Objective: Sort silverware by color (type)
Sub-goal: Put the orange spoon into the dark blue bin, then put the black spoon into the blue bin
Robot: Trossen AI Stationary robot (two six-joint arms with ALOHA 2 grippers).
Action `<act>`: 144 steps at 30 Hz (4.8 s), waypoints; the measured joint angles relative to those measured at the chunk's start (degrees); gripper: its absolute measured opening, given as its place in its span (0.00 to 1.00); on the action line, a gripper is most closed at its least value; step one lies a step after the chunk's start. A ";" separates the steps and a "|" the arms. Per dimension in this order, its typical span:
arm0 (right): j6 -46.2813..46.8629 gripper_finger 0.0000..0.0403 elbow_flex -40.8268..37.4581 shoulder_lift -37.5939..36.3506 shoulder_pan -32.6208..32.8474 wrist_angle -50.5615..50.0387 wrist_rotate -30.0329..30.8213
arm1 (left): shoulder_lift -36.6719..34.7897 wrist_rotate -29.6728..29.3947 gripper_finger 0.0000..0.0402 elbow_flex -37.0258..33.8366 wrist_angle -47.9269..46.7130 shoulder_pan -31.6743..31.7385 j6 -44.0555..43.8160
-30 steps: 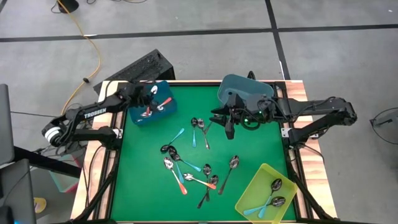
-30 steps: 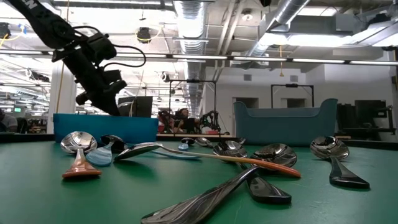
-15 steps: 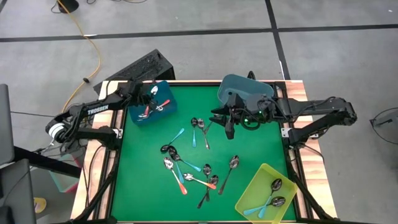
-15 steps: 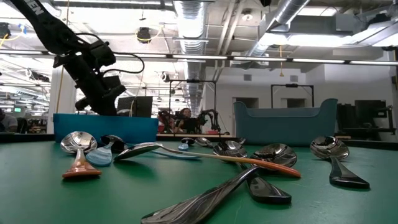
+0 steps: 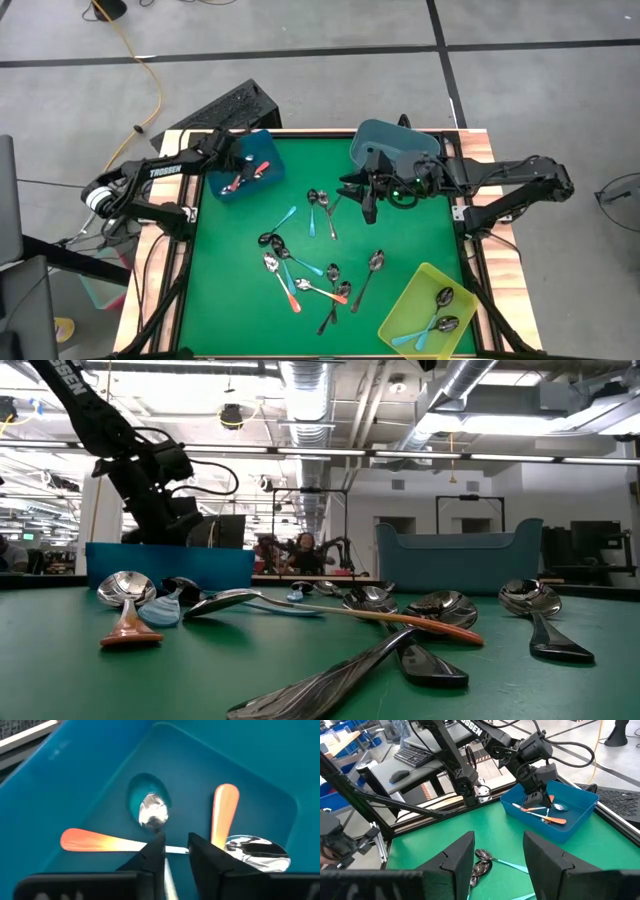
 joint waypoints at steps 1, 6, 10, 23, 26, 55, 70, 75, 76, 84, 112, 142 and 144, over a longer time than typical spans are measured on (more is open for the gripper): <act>-0.01 0.45 0.00 -0.02 -0.15 -0.01 -0.01 | 0.00 -0.32 0.21 0.00 0.00 0.02 -0.02; -0.14 0.45 0.02 -0.02 -0.42 -1.95 0.35 | -1.05 -0.51 0.31 0.00 0.77 0.04 -2.38; -0.14 0.45 0.02 -0.02 -0.73 -4.66 1.39 | -3.08 1.89 0.33 0.55 2.91 0.04 -5.79; 6.55 0.45 0.13 5.63 -1.12 -17.26 7.75 | -13.01 15.27 0.34 8.85 6.19 -2.14 -12.48; 9.84 0.45 0.11 10.65 -1.40 -18.68 8.46 | -15.97 17.98 0.34 9.57 9.01 -3.97 -16.22; -14.74 0.42 0.15 15.64 -12.47 -3.70 -12.65 | -33.73 1.35 0.34 9.18 16.61 -35.19 -26.62; -34.50 0.42 0.02 17.75 1.98 -32.51 -28.89 | -34.60 1.20 0.34 9.16 16.50 -41.94 -22.69; -36.21 0.42 0.16 20.31 9.30 -30.92 -27.98 | -34.60 1.39 0.34 9.15 15.74 -41.95 -22.69; -36.41 0.42 -0.04 21.17 10.30 -31.17 -27.81 | -34.58 1.44 0.34 9.14 15.72 -41.97 -22.69; -35.92 0.42 0.04 27.24 12.13 -29.08 -27.21 | -34.56 1.38 0.34 9.11 14.32 -41.97 -22.67; -42.10 0.42 0.02 30.04 16.06 -29.68 -19.91 | -34.53 -0.33 0.34 9.11 10.84 -41.97 -22.76; -32.04 0.42 -8.17 30.25 19.91 -20.61 -12.99 | -34.53 -5.60 0.34 9.11 10.17 -41.99 -19.57; -32.25 0.42 -9.39 30.03 19.56 -20.21 -12.73 | -34.53 -6.85 0.34 9.11 10.23 -41.98 -20.38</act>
